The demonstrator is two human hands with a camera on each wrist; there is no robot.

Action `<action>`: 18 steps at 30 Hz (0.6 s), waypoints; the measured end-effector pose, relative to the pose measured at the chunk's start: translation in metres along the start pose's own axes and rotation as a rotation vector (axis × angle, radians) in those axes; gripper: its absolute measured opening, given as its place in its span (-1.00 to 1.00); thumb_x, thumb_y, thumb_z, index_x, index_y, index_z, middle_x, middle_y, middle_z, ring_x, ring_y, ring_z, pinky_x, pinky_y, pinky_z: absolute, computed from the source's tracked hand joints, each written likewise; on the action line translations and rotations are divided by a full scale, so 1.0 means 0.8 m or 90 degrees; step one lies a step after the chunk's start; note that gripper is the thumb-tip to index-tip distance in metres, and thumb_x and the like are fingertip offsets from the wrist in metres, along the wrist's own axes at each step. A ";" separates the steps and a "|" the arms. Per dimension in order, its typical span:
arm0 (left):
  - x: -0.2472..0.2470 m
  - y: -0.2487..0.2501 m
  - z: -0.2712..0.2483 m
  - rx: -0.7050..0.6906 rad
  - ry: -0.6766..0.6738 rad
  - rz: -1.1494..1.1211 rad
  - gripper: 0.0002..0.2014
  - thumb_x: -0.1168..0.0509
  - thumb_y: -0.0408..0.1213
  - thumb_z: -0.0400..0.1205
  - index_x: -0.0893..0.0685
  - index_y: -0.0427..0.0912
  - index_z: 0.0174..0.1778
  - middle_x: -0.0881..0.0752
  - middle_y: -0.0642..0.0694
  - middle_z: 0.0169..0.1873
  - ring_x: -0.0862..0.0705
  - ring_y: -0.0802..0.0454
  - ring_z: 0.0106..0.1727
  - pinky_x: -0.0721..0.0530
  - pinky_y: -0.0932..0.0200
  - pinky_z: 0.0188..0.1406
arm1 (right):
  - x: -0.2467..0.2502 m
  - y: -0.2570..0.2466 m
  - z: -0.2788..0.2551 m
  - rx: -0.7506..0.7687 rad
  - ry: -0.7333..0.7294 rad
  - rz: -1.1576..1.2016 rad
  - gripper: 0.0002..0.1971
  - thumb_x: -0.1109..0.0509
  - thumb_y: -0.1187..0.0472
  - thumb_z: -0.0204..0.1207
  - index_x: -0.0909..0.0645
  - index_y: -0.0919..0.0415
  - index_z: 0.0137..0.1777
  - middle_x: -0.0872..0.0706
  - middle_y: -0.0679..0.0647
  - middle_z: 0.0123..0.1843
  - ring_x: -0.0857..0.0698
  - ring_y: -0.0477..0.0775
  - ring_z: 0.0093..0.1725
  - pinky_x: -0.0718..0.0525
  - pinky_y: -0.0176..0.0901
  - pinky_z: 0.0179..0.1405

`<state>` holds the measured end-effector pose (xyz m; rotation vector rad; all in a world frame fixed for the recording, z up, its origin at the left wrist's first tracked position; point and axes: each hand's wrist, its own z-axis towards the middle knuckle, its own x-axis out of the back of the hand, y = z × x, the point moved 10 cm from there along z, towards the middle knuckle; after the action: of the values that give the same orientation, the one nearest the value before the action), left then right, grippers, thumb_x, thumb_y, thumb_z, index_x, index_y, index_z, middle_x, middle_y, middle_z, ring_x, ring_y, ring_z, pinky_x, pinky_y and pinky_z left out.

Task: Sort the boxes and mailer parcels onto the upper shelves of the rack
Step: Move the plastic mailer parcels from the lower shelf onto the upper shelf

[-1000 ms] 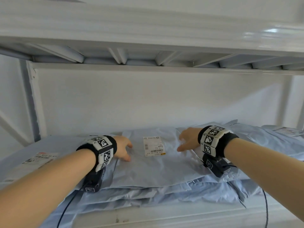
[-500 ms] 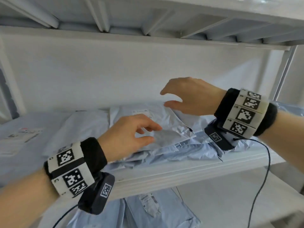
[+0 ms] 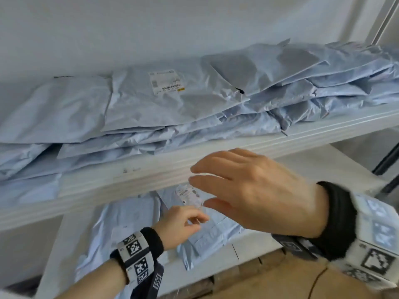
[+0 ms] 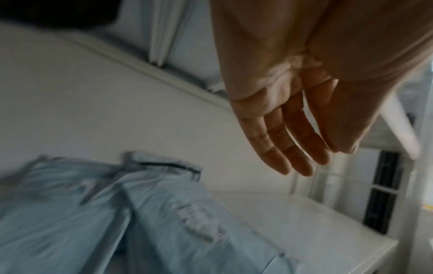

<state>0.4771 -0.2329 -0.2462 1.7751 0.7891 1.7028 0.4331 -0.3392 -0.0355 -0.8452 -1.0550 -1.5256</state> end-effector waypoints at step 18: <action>-0.098 -0.271 0.011 0.529 0.233 -0.283 -0.46 -0.37 -0.41 0.60 -0.40 -0.29 0.51 -0.59 -0.25 0.32 -0.60 -0.17 0.30 -0.59 -0.14 0.33 | -0.450 0.216 -0.217 -0.622 -0.214 0.372 -0.56 -0.36 0.20 0.62 -0.49 0.20 0.49 -0.52 0.13 0.46 -0.56 0.15 0.38 -0.49 -0.13 0.34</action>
<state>0.4755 -0.1446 -0.4593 1.5540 2.1104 1.4970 0.6770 -0.3838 -0.3935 -1.9343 -0.1479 -1.3584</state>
